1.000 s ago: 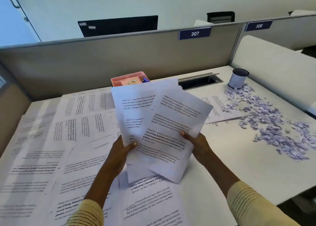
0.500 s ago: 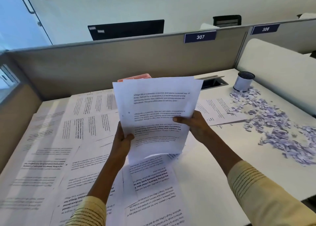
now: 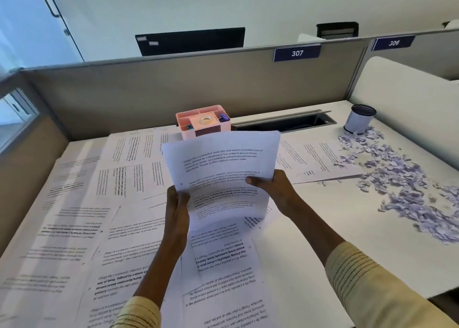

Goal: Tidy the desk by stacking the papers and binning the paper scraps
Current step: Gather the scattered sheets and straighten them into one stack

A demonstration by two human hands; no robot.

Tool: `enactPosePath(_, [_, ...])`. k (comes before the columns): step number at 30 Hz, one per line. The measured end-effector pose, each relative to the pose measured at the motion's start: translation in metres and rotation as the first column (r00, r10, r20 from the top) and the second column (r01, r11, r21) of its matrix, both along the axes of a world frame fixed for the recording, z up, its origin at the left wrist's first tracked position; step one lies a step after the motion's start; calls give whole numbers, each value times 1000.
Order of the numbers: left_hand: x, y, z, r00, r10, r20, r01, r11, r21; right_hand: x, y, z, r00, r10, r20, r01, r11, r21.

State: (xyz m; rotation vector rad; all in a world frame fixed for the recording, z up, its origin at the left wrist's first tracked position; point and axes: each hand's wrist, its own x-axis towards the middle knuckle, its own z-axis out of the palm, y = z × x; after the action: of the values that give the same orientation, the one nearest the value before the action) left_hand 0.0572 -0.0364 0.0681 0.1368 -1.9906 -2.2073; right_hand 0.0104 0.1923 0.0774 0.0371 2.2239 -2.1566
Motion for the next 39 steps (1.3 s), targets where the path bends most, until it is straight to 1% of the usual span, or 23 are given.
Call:
enactPosePath(4, [0, -1, -6, 1000, 12, -15, -13, 997, -71, -1, 0, -1, 1000, -27, 8, 27, 1000, -6])
enactPosePath(6, [3, -1, -15, 1000, 13, 12, -12, 994, -110, 3, 3, -12, 998, -50, 49, 51, 999, -4])
enactPosePath(9, [8, 0, -25, 996, 52, 77, -36, 981, -191, 12, 5, -35, 997, -20, 71, 17, 999, 43])
enactPosePath(11, [6, -2, -28, 992, 99, 84, -75, 964, -256, 14, 6, -39, 998, -40, 51, 36, 997, 72])
enactPosePath(14, [-2, -19, -26, 978, 207, 35, -179, 907, -381, 10, -5, -29, 997, -66, 27, 61, 986, 156])
enactPosePath(16, [-6, -35, -25, 958, 284, 31, -252, 893, -372, 7, -18, -22, 998, -60, -1, 58, 974, 220])
enactPosePath(18, [-9, -53, -24, 935, 347, 68, -305, 890, -339, 7, -33, -19, 999, -45, -3, 44, 966, 254])
enactPosePath(22, [-4, -93, -37, 867, 439, 237, -372, 885, -280, 14, -67, -30, 995, 17, 102, -46, 958, 284])
enactPosePath(24, [4, -107, -45, 827, 488, 280, -411, 863, -293, 20, -87, -39, 988, 34, 150, -80, 948, 308])
enactPosePath(26, [14, -117, -52, 785, 542, 300, -441, 829, -344, 25, -106, -47, 977, 67, 202, -135, 930, 342])
enactPosePath(28, [22, -126, -57, 747, 583, 320, -428, 790, -440, 29, -123, -56, 956, 75, 283, -174, 923, 342])
enactPosePath(30, [28, -134, -63, 742, 583, 330, -376, 770, -516, 33, -136, -64, 944, 65, 323, -190, 909, 372])
enactPosePath(35, [30, -138, -68, 763, 572, 301, -242, 684, -688, 40, -151, -81, 939, 78, 335, -256, 810, 528])
enactPosePath(39, [31, -137, -68, 773, 564, 290, -158, 614, -773, 49, -154, -85, 943, 29, 332, -215, 813, 541])
